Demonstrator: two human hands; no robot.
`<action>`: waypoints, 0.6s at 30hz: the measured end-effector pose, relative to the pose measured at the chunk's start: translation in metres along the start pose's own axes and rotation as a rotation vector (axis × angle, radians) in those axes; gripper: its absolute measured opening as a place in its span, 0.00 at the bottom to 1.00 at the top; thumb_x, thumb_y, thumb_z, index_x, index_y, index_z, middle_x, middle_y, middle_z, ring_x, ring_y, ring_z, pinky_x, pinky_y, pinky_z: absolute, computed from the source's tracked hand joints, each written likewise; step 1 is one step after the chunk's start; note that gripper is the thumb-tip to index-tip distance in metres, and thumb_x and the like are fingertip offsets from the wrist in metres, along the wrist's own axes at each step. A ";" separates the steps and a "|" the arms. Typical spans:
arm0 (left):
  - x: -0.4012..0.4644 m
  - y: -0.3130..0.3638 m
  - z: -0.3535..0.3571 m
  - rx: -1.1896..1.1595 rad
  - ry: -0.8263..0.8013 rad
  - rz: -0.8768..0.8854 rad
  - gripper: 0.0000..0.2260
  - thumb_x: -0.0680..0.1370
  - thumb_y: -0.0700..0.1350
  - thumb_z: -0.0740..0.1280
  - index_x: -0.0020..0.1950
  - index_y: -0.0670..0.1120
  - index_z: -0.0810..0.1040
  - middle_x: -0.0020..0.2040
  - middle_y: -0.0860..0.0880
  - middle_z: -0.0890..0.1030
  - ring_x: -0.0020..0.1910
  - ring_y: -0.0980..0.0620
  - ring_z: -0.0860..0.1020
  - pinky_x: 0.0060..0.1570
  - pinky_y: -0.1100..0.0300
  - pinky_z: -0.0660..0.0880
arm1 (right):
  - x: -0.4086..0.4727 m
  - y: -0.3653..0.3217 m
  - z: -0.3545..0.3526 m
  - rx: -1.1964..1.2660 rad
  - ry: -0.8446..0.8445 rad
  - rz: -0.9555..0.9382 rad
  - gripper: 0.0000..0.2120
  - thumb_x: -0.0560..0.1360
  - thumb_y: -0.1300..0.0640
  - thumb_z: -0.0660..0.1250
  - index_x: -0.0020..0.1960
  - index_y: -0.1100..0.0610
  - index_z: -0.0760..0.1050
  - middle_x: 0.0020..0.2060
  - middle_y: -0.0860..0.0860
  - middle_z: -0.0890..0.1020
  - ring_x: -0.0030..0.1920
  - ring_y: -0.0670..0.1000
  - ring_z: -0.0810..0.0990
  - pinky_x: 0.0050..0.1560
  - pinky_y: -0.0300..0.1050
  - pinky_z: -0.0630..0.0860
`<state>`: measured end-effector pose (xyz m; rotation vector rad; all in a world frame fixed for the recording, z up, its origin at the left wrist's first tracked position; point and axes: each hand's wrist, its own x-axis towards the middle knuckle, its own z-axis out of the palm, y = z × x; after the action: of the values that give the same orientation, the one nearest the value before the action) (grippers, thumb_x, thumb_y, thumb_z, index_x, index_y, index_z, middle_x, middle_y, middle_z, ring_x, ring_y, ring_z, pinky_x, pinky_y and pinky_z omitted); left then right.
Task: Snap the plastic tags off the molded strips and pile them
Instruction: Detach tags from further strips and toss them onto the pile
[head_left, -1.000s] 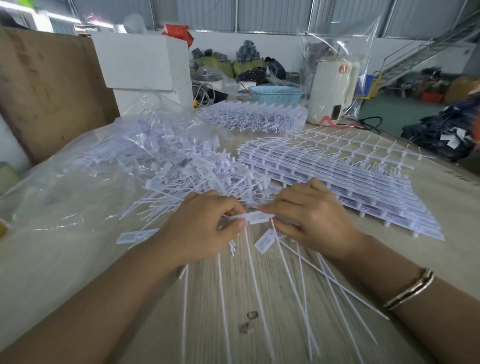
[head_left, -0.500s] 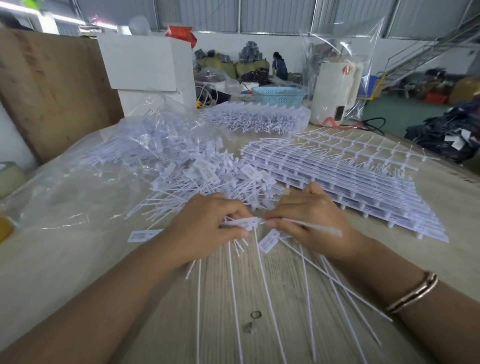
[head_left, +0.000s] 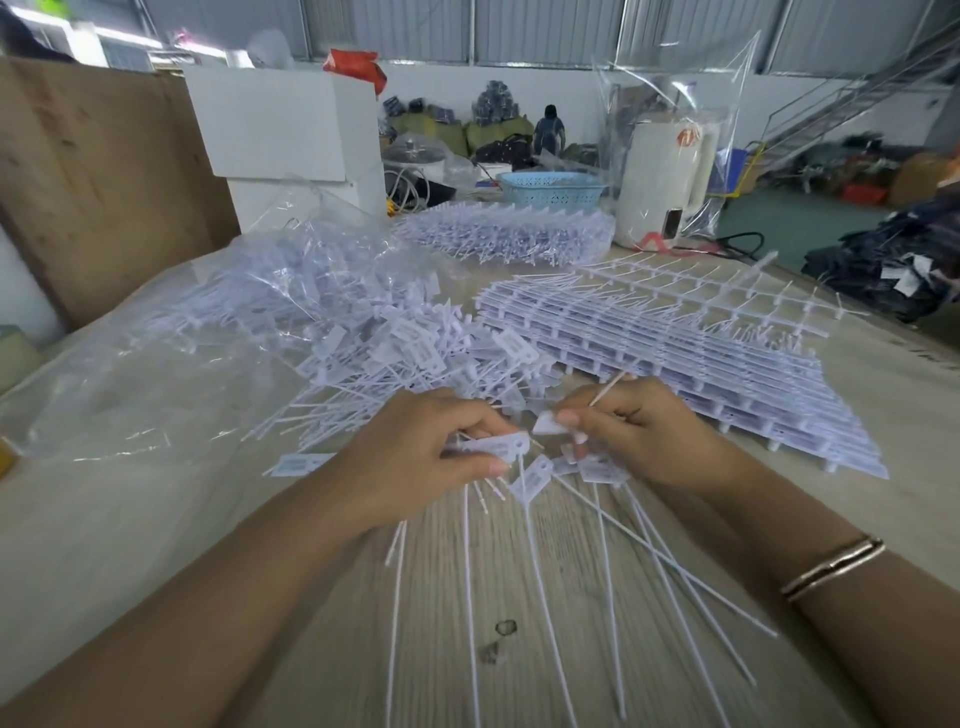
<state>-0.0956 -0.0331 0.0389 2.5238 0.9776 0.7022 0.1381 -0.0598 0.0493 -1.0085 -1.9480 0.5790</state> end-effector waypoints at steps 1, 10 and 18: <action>-0.001 -0.002 -0.001 0.045 -0.017 0.011 0.10 0.71 0.51 0.73 0.52 0.57 0.80 0.42 0.60 0.79 0.42 0.63 0.76 0.45 0.67 0.67 | -0.001 0.000 -0.009 0.109 0.096 0.057 0.12 0.75 0.58 0.63 0.34 0.51 0.77 0.28 0.44 0.79 0.28 0.41 0.76 0.32 0.35 0.72; -0.002 -0.002 0.002 0.087 0.075 0.103 0.13 0.73 0.53 0.67 0.55 0.53 0.81 0.48 0.60 0.77 0.50 0.60 0.74 0.54 0.50 0.70 | -0.006 0.020 -0.015 -0.127 -0.197 0.027 0.18 0.70 0.59 0.68 0.60 0.55 0.76 0.43 0.50 0.78 0.38 0.49 0.74 0.37 0.37 0.68; -0.006 0.001 -0.004 0.191 0.078 0.098 0.19 0.72 0.63 0.57 0.55 0.58 0.80 0.46 0.61 0.76 0.52 0.62 0.67 0.58 0.69 0.53 | -0.011 0.025 -0.023 -0.310 -0.290 -0.061 0.21 0.75 0.66 0.64 0.66 0.54 0.69 0.50 0.40 0.72 0.51 0.35 0.72 0.49 0.34 0.70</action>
<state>-0.1006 -0.0377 0.0408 2.7449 0.9959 0.7738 0.1724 -0.0543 0.0387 -1.0957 -2.3708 0.4131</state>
